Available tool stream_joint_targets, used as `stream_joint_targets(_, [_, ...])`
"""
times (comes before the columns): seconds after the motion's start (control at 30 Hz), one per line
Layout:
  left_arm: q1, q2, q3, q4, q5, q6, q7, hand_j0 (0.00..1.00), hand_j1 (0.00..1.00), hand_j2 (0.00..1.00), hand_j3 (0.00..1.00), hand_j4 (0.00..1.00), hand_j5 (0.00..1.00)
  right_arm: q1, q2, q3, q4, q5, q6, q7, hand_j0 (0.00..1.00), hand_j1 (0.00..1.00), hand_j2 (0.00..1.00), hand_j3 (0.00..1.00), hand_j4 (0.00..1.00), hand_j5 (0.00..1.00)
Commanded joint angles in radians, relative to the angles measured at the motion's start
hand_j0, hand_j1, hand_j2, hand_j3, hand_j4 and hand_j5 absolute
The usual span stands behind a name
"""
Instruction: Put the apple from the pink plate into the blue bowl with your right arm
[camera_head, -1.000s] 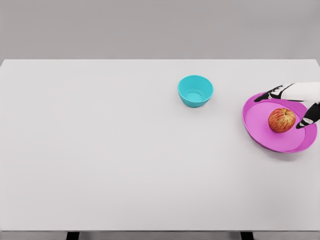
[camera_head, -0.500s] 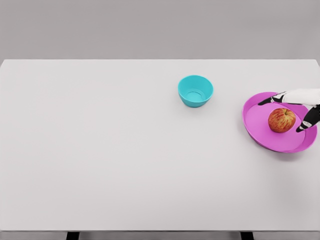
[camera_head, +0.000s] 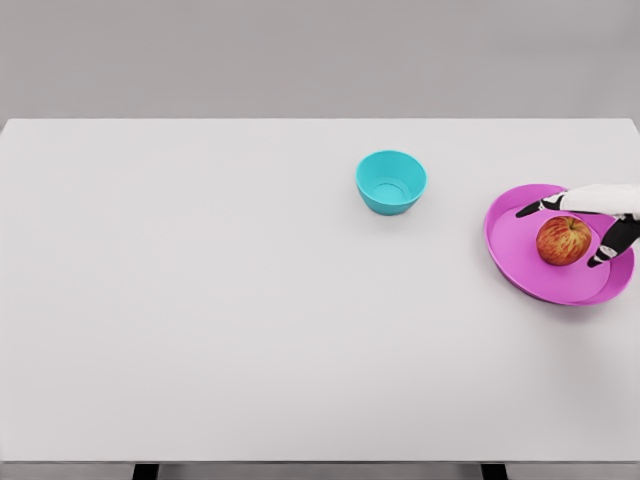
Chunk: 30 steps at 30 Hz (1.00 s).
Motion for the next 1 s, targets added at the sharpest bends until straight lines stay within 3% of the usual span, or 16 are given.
stream_joint_targets(0.0, [0.0, 0.0, 0.0, 0.0, 0.0, 0.0, 0.0, 1.0, 1.0, 1.0, 1.0, 1.0, 1.0, 0.0, 0.014, -0.002, 0.013, -0.001, 0.002, 0.0, 0.97, 0.97, 0.97, 0.97, 0.97, 0.97])
stream_joint_targets(0.03, [0.0, 0.0, 0.0, 0.0, 0.0, 0.0, 0.0, 1.0, 1.0, 1.0, 1.0, 1.0, 1.0, 0.009, 0.018, -0.002, 0.022, 0.001, 0.002, 0.0, 0.96, 0.96, 0.96, 0.96, 0.96, 0.96])
stream_joint_targets(0.07, [0.0, 0.0, 0.0, 0.0, 0.0, 0.0, 0.0, 1.0, 1.0, 1.0, 1.0, 1.0, 1.0, 0.011, 0.018, -0.002, 0.023, 0.001, 0.002, 0.0, 0.82, 0.82, 0.82, 0.82, 0.82, 0.82])
stream_joint_targets(0.2, [0.0, 0.0, 0.0, 0.0, 0.001, 0.0, 0.0, 1.0, 1.0, 1.0, 1.0, 1.0, 1.0, 0.014, 0.018, -0.003, 0.034, 0.004, 0.002, 0.0, 0.62, 0.62, 0.62, 0.62, 0.62, 0.62])
stream_joint_targets(0.4, [0.0, 0.0, 0.0, 0.0, 0.0, 0.0, 0.0, 1.0, 1.0, 1.0, 1.0, 1.0, 1.0, 0.023, 0.012, -0.008, 0.034, 0.004, 0.002, 0.0, 0.48, 0.48, 0.48, 0.48, 0.48, 0.48])
stream_joint_targets(0.47, [0.0, 0.0, 0.0, 0.0, 0.001, 0.0, 0.0, 1.0, 1.0, 1.0, 1.0, 1.0, 1.0, 0.023, 0.008, -0.011, 0.032, -0.001, 0.002, 0.0, 0.31, 0.31, 0.31, 0.31, 0.31, 0.31])
stream_joint_targets(0.7, [0.0, 0.0, 0.0, 0.0, 0.0, 0.0, 0.0, 1.0, 1.0, 1.0, 1.0, 1.0, 1.0, 0.005, 0.035, -0.135, -0.001, -0.002, 0.002, 0.0, 0.31, 0.31, 0.31, 0.31, 0.31, 0.31])
stream_joint_targets(0.83, [0.0, 0.0, 0.0, 0.0, 0.001, 0.0, 0.0, 1.0, 1.0, 1.0, 1.0, 1.0, 1.0, -0.08, 0.19, -0.132, 0.005, 0.002, 0.002, 0.0, 0.31, 0.31, 0.31, 0.31, 0.31, 0.31])
stream_joint_targets(0.9, [0.0, 0.0, 0.0, 0.0, 0.0, 0.0, 0.0, 1.0, 1.0, 1.0, 1.0, 1.0, 1.0, -0.11, 0.236, -0.132, 0.008, 0.005, 0.002, 0.0, 0.31, 0.31, 0.31, 0.31, 0.31, 0.31])
stream_joint_targets(0.97, [0.0, 0.0, 0.0, 0.0, 0.0, 0.0, 0.0, 1.0, 1.0, 1.0, 1.0, 1.0, 1.0, -0.137, 0.304, -0.132, 0.017, 0.028, 0.041, 0.0, 0.31, 0.31, 0.31, 0.31, 0.31, 0.31])
